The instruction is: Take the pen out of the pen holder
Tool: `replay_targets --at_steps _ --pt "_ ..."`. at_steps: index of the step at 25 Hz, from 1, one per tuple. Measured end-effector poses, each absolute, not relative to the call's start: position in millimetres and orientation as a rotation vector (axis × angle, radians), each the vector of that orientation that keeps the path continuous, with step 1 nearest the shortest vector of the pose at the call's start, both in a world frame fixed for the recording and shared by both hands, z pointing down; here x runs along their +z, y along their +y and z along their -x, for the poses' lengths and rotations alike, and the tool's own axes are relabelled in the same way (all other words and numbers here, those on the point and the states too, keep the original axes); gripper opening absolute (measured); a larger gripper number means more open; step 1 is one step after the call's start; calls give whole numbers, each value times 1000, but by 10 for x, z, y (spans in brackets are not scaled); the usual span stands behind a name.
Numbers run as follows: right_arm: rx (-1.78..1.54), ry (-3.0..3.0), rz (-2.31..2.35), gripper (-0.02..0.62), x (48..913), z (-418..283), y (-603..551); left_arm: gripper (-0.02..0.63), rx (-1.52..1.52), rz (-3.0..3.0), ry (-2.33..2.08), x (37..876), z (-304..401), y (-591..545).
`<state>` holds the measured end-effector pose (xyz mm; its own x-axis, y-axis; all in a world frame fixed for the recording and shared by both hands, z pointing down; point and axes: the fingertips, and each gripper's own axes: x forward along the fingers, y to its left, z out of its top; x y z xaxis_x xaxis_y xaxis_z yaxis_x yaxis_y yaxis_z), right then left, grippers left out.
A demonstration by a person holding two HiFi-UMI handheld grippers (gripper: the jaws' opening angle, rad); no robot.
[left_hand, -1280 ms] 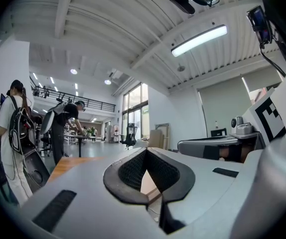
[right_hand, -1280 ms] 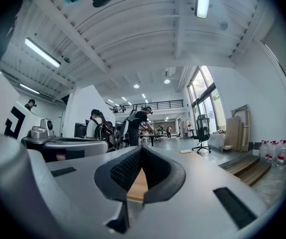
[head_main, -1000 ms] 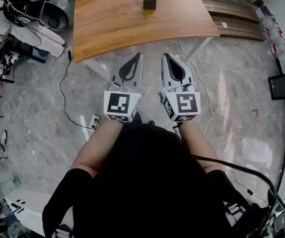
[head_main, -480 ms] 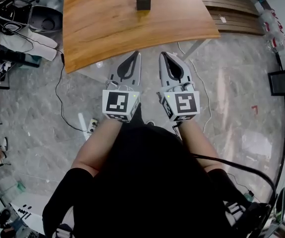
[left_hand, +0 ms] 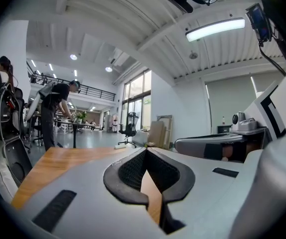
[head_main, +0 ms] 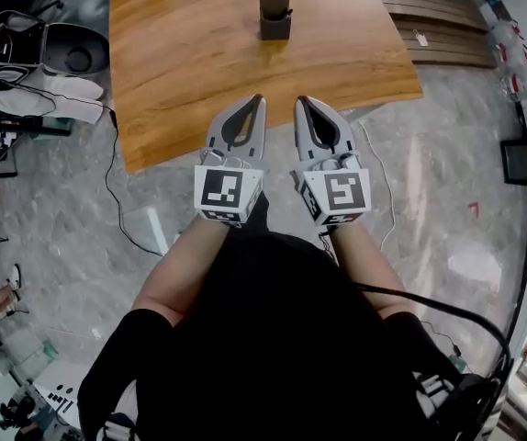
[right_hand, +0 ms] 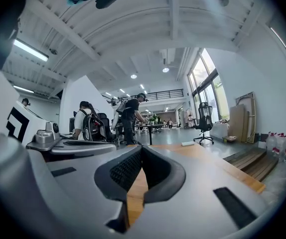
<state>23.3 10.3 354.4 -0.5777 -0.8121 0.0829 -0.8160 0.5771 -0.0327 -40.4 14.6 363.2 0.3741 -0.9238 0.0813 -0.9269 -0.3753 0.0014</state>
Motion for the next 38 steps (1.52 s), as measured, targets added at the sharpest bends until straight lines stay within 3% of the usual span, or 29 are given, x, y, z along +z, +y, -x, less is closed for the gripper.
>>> replay_targets --at_steps 12,28,38 --pt "119 -2664 -1496 14 3547 177 -1049 0 106 -2598 -1634 3674 841 -1037" --pt "230 -2660 -1443 14 3810 35 -1897 0 185 -2519 -1647 3944 725 -1844" --pt "337 -2577 -1365 15 4431 36 -2481 0 261 -2453 -1640 4430 701 -2374"
